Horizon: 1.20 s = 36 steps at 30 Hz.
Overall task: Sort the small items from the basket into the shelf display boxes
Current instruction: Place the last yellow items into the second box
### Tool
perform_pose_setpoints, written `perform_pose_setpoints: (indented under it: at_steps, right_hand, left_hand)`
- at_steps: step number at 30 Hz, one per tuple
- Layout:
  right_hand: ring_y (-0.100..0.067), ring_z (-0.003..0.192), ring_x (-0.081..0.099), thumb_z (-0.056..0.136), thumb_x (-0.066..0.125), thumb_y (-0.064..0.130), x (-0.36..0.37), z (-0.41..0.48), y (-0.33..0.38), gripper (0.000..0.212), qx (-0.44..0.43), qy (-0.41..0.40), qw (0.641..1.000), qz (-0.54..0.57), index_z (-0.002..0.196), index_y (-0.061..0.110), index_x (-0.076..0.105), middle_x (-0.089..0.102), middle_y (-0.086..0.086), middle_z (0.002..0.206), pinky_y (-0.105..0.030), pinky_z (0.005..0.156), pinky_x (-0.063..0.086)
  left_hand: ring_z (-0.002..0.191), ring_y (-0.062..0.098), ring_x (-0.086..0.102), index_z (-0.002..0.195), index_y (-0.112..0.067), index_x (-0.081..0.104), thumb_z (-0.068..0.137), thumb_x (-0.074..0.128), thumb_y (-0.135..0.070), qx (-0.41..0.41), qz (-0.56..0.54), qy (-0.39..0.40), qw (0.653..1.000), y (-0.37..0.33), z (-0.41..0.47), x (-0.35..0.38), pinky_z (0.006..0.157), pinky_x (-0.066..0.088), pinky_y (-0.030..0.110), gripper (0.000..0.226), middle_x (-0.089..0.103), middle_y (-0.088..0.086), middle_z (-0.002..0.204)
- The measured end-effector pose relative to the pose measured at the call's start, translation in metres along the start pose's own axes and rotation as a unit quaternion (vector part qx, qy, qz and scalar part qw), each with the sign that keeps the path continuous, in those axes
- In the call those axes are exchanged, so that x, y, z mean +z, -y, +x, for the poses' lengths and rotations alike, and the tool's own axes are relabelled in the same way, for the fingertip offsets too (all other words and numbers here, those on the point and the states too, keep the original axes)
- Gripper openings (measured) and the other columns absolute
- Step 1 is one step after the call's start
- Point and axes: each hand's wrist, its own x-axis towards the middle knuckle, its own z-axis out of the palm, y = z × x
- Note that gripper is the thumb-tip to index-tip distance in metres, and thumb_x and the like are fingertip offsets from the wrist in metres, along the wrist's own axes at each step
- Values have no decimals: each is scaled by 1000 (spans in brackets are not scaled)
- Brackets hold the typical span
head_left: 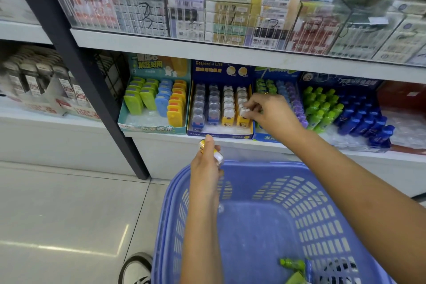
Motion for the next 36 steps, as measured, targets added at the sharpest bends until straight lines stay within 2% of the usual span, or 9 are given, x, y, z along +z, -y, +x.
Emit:
perform_pose_setpoints:
  at_steps: [9, 14, 18, 21, 26, 29, 31, 34, 36]
  right_hand:
    - [-27, 98, 54, 78, 74, 16, 5, 0, -6, 18, -32, -6, 999, -43, 92, 5, 70, 63, -11, 100, -34, 82, 44]
    - [-25, 104, 52, 80, 73, 18, 1, 10, -2, 20, -21, 49, 996, -78, 97, 7, 71, 60, -10, 108, -31, 88, 42]
    - [-10, 88, 49, 86, 66, 27, -8, -20, 14, 25, 32, 34, 994, 95, 110, 22, 63, 52, 0, 110, -20, 79, 38]
    - [-8, 74, 57, 73, 76, 39, -17, -57, 33, 34, 35, 118, 947, 298, 102, 32, 60, 60, 7, 97, -23, 70, 49]
    - [-7, 76, 61, 79, 74, 14, -16, -79, 38, 22, -44, 86, 972, 215, 98, 20, 66, 65, 7, 87, -28, 78, 53]
    - [-7, 78, 62, 82, 71, 16, -21, -72, 33, 21, -36, 46, 972, 229, 99, 24, 62, 66, 6, 86, -21, 76, 52]
    - [-6, 76, 60, 83, 70, 18, -22, -62, 26, 17, -26, 6, 979, 201, 96, 22, 60, 65, 6, 84, -17, 72, 49]
    - [-13, 79, 60, 87, 66, 18, -19, -42, 15, 15, -12, 22, 998, 66, 96, 14, 54, 64, 1, 86, -27, 71, 49]
    - [-23, 86, 59, 87, 63, 17, -15, -31, 11, 16, -28, 63, 997, -28, 98, 13, 52, 64, -5, 93, -35, 71, 49]
  left_hand:
    - [44, 4, 47, 95, -11, 58, 94, 52, -42, 41, -42, 55, 997, 5, -5, 1, 53, 47, 22, 31, 50, -7, 50]
    - [48, 5, 54, 85, -8, 62, 91, 54, -46, 8, -81, 66, 994, 2, -8, 2, 53, 51, 20, 39, 57, -4, 53]
    - [44, 6, 48, 77, -7, 60, 91, 50, -50, -50, -140, 65, 987, -2, -13, 7, 42, 45, 18, 46, 57, 2, 56]
    - [40, 7, 42, 76, -7, 57, 96, 42, -49, -57, -160, 75, 983, -2, -13, 12, 37, 37, 18, 49, 53, 2, 52]
    - [41, 8, 40, 85, -2, 64, 99, 35, -47, -47, -133, 105, 984, -1, -18, 25, 37, 34, 19, 56, 50, 5, 56]
    - [49, 10, 52, 86, -7, 65, 98, 36, -48, 19, -54, 102, 993, -1, -19, 30, 46, 44, 20, 51, 60, 1, 61]
    - [77, 10, 65, 100, -13, 62, 98, 39, -44, 130, 78, 64, 986, 0, -15, 31, 66, 51, 21, 38, 67, -3, 86]
    - [126, 15, 46, 130, -17, 49, 99, 46, -27, 297, 329, 47, 895, 5, -4, 28, 97, 37, 21, 33, 54, 0, 130]
    - [142, 20, 23, 143, -12, 36, 97, 49, -19, 314, 437, 68, 840, 12, 6, 25, 113, 21, 27, 48, 37, 5, 148]
